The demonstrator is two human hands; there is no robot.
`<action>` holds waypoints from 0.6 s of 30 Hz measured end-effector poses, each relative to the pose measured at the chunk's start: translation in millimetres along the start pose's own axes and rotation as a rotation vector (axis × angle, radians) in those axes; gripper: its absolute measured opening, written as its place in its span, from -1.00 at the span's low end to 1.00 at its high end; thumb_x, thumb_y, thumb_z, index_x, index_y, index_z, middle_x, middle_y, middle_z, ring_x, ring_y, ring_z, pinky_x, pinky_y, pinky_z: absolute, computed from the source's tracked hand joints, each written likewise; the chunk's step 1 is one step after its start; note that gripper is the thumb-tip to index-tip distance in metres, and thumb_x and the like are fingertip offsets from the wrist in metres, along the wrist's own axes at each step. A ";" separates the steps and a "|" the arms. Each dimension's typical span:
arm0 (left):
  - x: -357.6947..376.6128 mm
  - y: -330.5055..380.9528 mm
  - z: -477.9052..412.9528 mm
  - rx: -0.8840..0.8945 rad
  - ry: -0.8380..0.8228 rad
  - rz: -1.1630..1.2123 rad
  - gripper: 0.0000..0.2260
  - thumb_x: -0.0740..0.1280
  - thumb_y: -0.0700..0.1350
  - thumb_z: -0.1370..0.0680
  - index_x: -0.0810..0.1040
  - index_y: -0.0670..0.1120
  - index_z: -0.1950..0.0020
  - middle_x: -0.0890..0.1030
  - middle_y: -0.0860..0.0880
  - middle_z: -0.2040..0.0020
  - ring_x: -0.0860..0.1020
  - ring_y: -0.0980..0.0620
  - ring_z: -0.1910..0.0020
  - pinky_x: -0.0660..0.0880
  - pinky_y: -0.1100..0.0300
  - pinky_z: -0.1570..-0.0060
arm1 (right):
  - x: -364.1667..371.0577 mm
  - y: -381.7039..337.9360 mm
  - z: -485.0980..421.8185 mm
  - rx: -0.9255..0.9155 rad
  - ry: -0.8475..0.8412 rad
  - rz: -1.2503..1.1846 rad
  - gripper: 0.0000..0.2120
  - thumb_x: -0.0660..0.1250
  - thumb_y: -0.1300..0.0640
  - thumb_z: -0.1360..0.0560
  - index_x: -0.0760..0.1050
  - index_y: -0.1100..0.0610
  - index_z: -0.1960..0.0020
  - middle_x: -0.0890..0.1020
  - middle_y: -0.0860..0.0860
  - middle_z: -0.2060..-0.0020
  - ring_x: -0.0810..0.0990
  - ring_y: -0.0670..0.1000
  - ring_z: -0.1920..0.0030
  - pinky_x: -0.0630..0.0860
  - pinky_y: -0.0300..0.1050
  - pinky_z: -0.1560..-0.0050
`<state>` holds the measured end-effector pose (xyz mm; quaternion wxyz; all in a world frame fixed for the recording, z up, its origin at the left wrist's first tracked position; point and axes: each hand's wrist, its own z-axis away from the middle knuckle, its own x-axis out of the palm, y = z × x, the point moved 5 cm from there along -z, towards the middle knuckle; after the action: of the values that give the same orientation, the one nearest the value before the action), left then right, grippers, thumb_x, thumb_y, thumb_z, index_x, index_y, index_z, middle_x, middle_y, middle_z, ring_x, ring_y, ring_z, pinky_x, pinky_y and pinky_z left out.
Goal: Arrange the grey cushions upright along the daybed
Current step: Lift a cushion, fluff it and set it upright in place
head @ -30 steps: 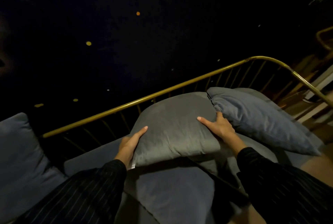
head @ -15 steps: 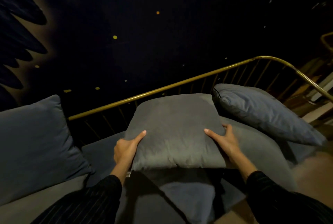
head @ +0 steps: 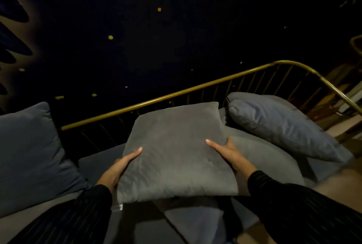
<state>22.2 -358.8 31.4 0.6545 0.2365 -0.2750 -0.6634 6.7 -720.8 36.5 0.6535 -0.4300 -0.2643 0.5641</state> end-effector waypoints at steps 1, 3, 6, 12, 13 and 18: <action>5.9 5.4 2.2 0.024 0.042 0.005 -0.36 0.59 0.16 -0.27 0.58 -0.09 -0.25 0.71 -0.16 -0.07 0.68 -0.23 -0.03 0.58 -0.11 -0.08 | -1.1 -3.3 -7.1 -0.002 -0.052 -0.036 -0.34 0.60 -0.01 -0.26 0.43 0.13 -0.26 0.64 0.09 -0.12 0.67 0.04 -0.02 0.64 -0.12 0.14; 17.5 14.4 9.1 0.087 0.140 0.023 -0.37 0.57 0.12 -0.31 0.54 -0.11 -0.29 0.69 -0.15 -0.06 0.67 -0.21 0.00 0.59 -0.01 0.11 | -7.0 -13.3 -18.1 -0.003 -0.137 -0.069 -0.47 0.58 0.11 -0.31 0.48 0.14 -0.21 0.67 0.07 -0.04 0.68 0.04 0.02 0.64 -0.17 0.24; 35.8 20.5 24.8 0.170 0.284 0.092 -0.37 0.55 0.03 -0.37 0.47 -0.16 -0.37 0.64 -0.09 0.01 0.63 -0.10 0.08 0.52 0.10 0.20 | -13.1 -32.3 -38.8 -0.018 -0.253 -0.072 -0.43 0.59 0.12 -0.30 0.49 0.15 -0.25 0.67 0.08 -0.08 0.68 0.08 -0.03 0.66 -0.09 0.14; 68.2 26.9 55.1 0.316 0.452 0.275 -0.49 0.53 -0.06 -0.41 0.51 -0.17 -0.31 0.65 -0.04 0.00 0.62 -0.01 0.09 0.52 0.17 0.14 | -31.8 -103.7 -62.9 -0.181 -0.332 0.032 -0.35 0.59 0.06 -0.30 0.38 0.14 -0.28 0.62 0.02 -0.09 0.64 0.03 -0.01 0.62 -0.08 0.06; 74.9 32.7 57.4 0.352 0.465 0.283 -0.48 0.54 -0.06 -0.40 0.52 -0.17 -0.30 0.66 -0.04 0.00 0.63 -0.02 0.06 0.53 0.16 0.13 | -39.6 -118.0 -64.9 -0.216 -0.318 0.025 -0.37 0.57 0.10 -0.32 0.37 0.12 -0.30 0.61 0.01 -0.08 0.63 0.01 -0.01 0.59 -0.12 0.07; 141.1 93.9 47.7 0.541 0.399 0.276 -0.47 0.56 -0.03 -0.35 0.55 -0.12 -0.27 0.69 -0.07 -0.08 0.67 -0.06 -0.05 0.60 0.08 0.02 | -123.7 -178.2 -80.0 -0.371 -0.215 -0.022 -0.50 0.51 0.19 -0.38 0.41 0.09 -0.25 0.61 -0.07 0.02 0.59 -0.16 0.10 0.55 -0.42 0.31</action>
<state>54.9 -496.3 136.4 0.6924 0.4865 -0.3367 -0.4129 136.3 -860.1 167.8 0.5371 -0.4775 -0.4365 0.5413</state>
